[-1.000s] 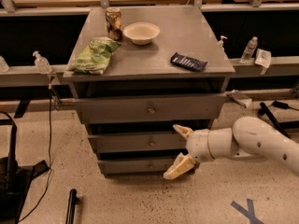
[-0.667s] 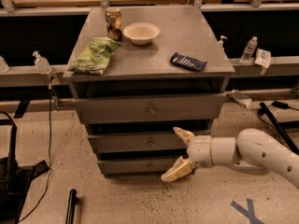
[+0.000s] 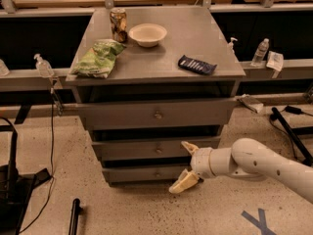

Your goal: Open bottom drawer

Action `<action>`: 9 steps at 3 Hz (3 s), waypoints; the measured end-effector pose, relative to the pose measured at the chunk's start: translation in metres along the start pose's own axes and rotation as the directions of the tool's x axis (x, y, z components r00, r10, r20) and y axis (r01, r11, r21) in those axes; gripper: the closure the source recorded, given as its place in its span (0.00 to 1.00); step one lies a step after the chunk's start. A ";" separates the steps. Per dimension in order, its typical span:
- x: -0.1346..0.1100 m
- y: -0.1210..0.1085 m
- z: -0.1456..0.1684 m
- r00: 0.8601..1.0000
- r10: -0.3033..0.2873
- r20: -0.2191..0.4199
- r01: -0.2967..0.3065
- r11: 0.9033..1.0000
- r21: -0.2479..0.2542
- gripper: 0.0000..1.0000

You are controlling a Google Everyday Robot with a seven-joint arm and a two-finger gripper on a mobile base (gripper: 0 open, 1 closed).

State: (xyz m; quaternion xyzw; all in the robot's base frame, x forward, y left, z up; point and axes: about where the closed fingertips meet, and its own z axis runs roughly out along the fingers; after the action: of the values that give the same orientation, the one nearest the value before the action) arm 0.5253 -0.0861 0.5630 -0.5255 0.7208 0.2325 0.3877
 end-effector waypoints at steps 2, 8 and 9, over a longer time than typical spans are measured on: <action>0.146 -0.035 0.048 1.000 0.010 0.015 -0.011 0.998 0.056 0.00; 0.214 -0.048 0.149 0.967 -0.254 -0.019 0.254 0.959 0.129 0.00; 0.214 -0.048 0.150 0.967 -0.254 -0.019 0.254 0.959 0.129 0.00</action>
Offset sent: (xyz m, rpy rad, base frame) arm 0.0108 -0.0775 -0.2847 0.1233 0.0662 -0.0435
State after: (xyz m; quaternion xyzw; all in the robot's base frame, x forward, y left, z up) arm 0.5863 -0.1152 0.3059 -0.5874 0.6614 0.1328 0.4471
